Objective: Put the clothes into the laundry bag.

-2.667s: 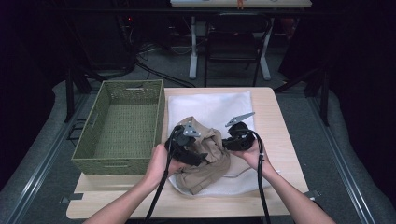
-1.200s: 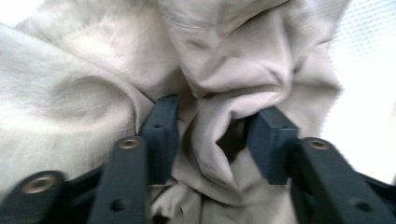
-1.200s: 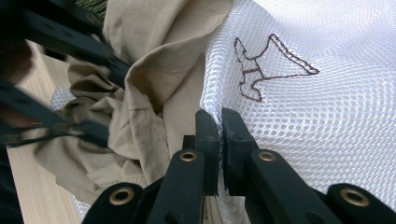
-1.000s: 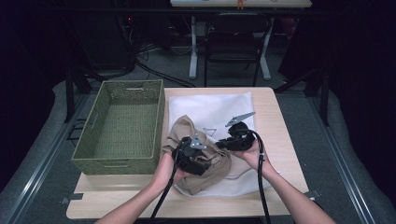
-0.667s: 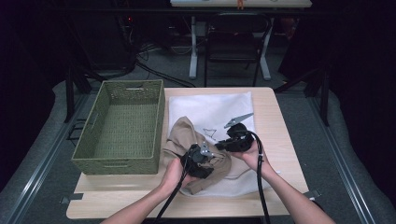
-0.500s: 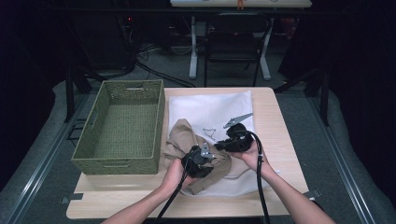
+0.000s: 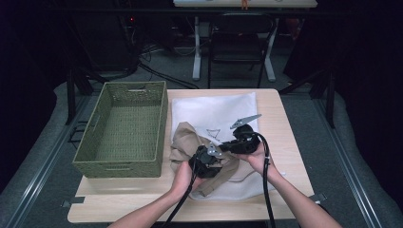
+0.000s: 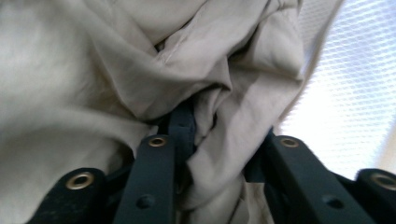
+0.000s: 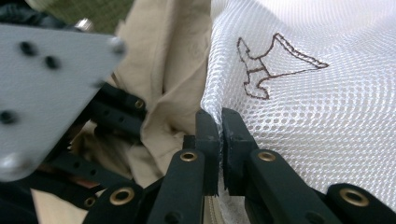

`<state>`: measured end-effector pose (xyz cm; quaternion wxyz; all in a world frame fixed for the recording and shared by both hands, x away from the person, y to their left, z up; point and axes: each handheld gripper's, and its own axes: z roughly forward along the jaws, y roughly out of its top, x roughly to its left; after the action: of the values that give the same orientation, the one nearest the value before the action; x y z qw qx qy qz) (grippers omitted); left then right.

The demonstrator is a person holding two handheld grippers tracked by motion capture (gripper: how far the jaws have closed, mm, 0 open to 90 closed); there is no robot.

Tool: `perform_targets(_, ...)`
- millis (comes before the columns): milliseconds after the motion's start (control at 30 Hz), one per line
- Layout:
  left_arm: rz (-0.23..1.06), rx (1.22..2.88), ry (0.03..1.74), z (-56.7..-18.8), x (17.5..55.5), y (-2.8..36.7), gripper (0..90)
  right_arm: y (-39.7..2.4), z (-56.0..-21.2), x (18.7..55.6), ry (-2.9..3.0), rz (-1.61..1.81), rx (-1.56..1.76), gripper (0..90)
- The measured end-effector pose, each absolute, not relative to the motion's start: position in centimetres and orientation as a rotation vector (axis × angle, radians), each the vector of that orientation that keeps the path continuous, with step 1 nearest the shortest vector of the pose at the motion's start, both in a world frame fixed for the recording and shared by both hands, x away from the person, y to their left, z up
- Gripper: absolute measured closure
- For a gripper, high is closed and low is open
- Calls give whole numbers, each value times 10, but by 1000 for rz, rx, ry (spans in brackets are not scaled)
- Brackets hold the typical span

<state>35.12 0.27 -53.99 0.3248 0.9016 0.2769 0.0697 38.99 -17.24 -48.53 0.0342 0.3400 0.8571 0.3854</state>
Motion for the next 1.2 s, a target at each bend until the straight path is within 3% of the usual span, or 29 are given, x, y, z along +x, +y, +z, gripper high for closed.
perform_targets(233,232,2370,670,-507,340,21,400,-175,-485,391,2618,1192,1053,871)
perform_targets(433,177,2412,664,-506,337,28,275,-176,-484,392,2612,1192,1055,870)
perform_targets(533,129,2495,649,-523,339,22,330,-177,-485,392,2616,1191,1061,870)
perform_targets(700,111,2493,659,-540,342,20,601,-175,-486,392,2627,1181,1058,870)
perform_targets(767,104,2490,649,-540,343,21,671,-175,-486,391,2626,1180,1049,871)
perform_targets(967,105,2452,656,-533,341,20,723,-175,-482,389,2616,1192,1050,872)
perform_targets(1200,95,2395,723,-532,343,8,712,-176,-474,387,2582,1255,1054,872)
